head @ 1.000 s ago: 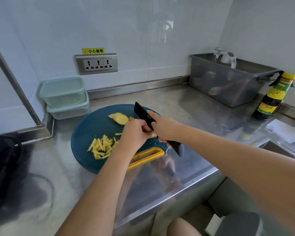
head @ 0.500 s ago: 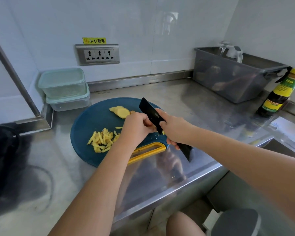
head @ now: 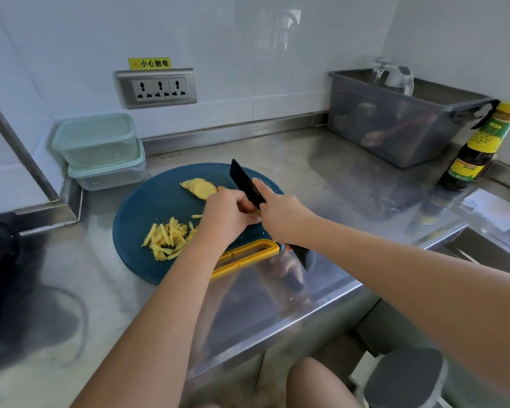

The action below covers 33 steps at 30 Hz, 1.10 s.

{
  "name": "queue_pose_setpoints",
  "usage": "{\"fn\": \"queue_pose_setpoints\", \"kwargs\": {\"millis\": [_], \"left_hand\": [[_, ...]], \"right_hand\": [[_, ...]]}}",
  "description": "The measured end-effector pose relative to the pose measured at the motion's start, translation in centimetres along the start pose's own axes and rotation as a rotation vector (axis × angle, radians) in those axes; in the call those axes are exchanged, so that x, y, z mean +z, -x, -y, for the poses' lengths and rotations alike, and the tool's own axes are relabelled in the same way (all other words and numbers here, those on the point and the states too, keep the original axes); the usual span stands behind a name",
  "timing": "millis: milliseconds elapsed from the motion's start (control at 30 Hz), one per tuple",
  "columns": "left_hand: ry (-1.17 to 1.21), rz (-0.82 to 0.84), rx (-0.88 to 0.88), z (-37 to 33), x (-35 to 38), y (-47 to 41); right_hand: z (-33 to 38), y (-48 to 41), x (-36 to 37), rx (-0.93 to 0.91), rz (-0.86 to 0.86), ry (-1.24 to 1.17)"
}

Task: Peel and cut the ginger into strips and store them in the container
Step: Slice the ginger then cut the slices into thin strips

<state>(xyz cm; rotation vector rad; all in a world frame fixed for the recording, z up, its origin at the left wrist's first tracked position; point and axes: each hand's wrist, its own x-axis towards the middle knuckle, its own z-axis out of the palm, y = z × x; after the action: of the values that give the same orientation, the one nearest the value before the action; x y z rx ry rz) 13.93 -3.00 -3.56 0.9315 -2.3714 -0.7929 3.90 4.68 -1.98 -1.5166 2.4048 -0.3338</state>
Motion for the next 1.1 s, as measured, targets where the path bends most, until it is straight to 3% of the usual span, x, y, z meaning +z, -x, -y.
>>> {"fn": "queue_pose_setpoints", "kwargs": {"millis": [100, 267, 800, 1100], "left_hand": [[-0.024, 0.005, 0.000, -0.1, 0.0, 0.1], [0.029, 0.004, -0.006, 0.0, -0.1, 0.2], [0.157, 0.054, -0.008, 0.5, -0.8, 0.2], [0.147, 0.041, -0.024, 0.4, -0.7, 0.2]], "right_hand": [[0.7, -1.3, 0.4, 0.008, 0.021, 0.009], [1.0, -0.7, -1.0, 0.013, -0.053, -0.235], [-1.2, 4.5, -2.1, 0.038, 0.047, -0.346], [-0.7, 4.6, -3.2, -0.004, -0.026, -0.344]]}}
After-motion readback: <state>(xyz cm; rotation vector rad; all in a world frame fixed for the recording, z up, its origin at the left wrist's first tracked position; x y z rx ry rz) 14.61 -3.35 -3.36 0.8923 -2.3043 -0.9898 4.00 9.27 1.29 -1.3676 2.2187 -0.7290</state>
